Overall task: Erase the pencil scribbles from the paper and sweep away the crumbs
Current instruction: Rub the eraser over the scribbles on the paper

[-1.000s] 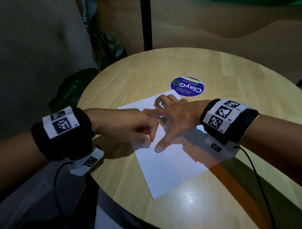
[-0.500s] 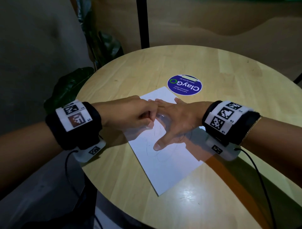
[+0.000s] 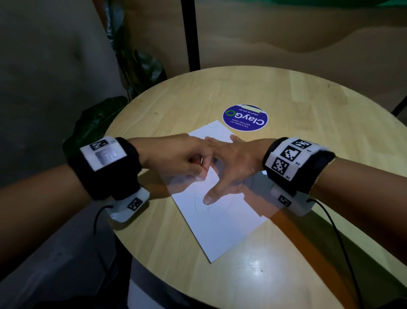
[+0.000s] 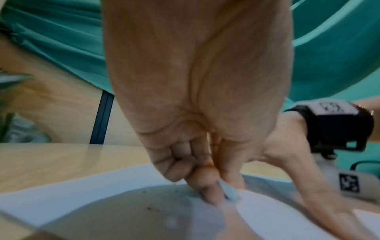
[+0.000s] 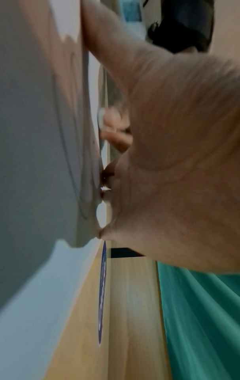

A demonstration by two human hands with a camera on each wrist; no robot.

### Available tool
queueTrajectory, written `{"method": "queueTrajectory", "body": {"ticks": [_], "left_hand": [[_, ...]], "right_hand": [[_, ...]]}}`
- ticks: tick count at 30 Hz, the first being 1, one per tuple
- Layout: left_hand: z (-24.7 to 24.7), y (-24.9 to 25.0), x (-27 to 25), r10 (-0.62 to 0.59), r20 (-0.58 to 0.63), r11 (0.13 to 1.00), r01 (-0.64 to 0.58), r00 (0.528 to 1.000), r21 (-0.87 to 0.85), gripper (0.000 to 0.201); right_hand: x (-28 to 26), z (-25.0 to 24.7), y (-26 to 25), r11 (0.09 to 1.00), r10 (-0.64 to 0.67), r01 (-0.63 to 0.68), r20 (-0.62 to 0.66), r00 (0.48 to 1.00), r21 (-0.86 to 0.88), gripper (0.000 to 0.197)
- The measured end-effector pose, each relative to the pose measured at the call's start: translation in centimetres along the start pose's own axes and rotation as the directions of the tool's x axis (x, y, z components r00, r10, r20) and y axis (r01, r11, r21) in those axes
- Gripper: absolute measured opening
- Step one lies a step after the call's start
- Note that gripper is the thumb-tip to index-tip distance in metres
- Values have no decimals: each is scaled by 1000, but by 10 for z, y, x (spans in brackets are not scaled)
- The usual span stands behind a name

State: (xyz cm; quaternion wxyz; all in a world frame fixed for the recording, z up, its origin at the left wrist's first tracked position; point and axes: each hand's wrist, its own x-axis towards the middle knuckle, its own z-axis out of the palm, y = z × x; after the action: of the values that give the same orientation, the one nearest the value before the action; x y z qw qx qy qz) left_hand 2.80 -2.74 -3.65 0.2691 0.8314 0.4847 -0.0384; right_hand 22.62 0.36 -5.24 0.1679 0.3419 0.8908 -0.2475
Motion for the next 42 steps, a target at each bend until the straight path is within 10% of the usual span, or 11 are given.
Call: {"method": "queueTrajectory", "body": {"ticks": [11, 16, 20, 25, 29, 34, 38, 42], "left_hand": [[7, 2, -3, 16, -137, 996, -3, 990, 93, 13], [14, 9, -21, 9, 113, 999, -5, 994, -40, 8], [13, 1, -22, -13, -105, 999, 16, 994, 28, 5], [17, 9, -31, 5, 98, 999, -1, 995, -46, 6], [15, 5, -29, 5, -77, 999, -2, 997, 47, 8], [19, 15, -39, 1, 143, 998, 8, 990, -62, 9], [19, 8, -38, -20, -54, 999, 23, 998, 41, 7], [26, 17, -48, 6, 97, 998, -1, 995, -57, 8]], "right_hand": [[-2, -2, 0, 1000, 20, -20, -9, 1000, 20, 107], [9, 4, 6, 996, 51, -51, -3, 999, -79, 137], [11, 3, 9, 1000, 14, -15, -22, 1000, -19, 126], [11, 5, 10, 997, 50, -50, -14, 999, -58, 139], [14, 3, 11, 998, 57, -57, -15, 998, -41, 139], [16, 4, 12, 996, 73, -74, -23, 997, -58, 141], [17, 1, 11, 995, 83, -84, -19, 996, -61, 138], [17, 0, 12, 997, 66, -68, -25, 997, -47, 138]]}}
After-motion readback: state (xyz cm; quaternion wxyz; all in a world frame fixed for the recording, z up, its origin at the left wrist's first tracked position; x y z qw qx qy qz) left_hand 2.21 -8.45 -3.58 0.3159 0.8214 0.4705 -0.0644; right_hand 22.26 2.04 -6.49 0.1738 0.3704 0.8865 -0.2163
